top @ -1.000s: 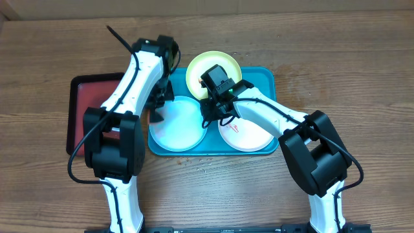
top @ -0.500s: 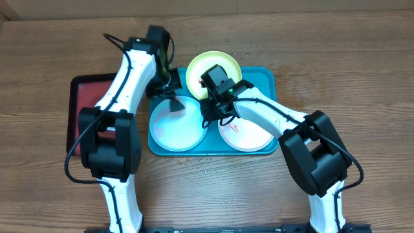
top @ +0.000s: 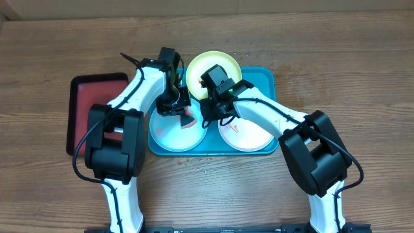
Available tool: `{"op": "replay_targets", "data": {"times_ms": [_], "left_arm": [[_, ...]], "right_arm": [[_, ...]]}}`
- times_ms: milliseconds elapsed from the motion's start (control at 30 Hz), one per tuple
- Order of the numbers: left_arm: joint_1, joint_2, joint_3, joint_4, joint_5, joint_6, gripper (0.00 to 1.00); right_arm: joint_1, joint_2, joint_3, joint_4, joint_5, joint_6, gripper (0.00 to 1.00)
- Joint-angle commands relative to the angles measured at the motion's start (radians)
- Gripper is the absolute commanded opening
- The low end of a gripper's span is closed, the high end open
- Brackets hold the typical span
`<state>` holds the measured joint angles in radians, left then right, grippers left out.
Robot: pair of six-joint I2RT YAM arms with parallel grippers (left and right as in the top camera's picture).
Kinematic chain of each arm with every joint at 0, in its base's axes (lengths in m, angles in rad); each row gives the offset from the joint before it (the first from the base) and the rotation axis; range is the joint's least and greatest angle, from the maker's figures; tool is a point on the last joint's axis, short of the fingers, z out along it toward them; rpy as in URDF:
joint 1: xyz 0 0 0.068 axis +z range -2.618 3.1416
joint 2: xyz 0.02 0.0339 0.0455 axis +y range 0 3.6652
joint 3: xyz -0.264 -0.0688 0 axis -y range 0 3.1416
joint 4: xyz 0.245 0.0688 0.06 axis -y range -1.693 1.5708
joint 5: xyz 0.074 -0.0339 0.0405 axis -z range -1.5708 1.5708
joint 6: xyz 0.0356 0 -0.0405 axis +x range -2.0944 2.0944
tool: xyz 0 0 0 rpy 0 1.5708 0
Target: Clean dirty plates on tray and stack at the side
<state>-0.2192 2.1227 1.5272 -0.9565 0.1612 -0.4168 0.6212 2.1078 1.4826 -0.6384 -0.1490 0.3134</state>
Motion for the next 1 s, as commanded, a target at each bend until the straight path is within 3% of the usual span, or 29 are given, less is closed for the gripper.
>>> {"op": "replay_targets", "data": {"times_ms": [0,233,500,633,833,967], "left_arm": [[0.026,0.011,-0.039,-0.031,-0.285,-0.011,0.04],[0.065,0.011,-0.003,-0.130,-0.454,-0.010,0.04],[0.069,0.009,0.106,-0.249,-0.512,-0.014,0.04],[0.069,0.009,0.200,-0.342,-0.512,-0.083,0.04],[0.072,-0.053,0.320,-0.433,-0.469,-0.174,0.04],[0.106,-0.150,0.326,-0.386,-0.422,-0.214,0.04]], "right_arm": [[-0.005,-0.003,-0.006,0.000,0.018,-0.003,0.24],[-0.005,-0.003,-0.006,-0.001,0.018,-0.003,0.24],[-0.005,-0.003,-0.006,-0.002,0.018,-0.003,0.24],[-0.005,-0.003,-0.006,-0.002,0.018,-0.003,0.24],[-0.005,-0.006,0.000,-0.003,0.010,-0.001,0.04],[0.001,-0.024,0.017,-0.003,-0.054,-0.002,0.04]]}}
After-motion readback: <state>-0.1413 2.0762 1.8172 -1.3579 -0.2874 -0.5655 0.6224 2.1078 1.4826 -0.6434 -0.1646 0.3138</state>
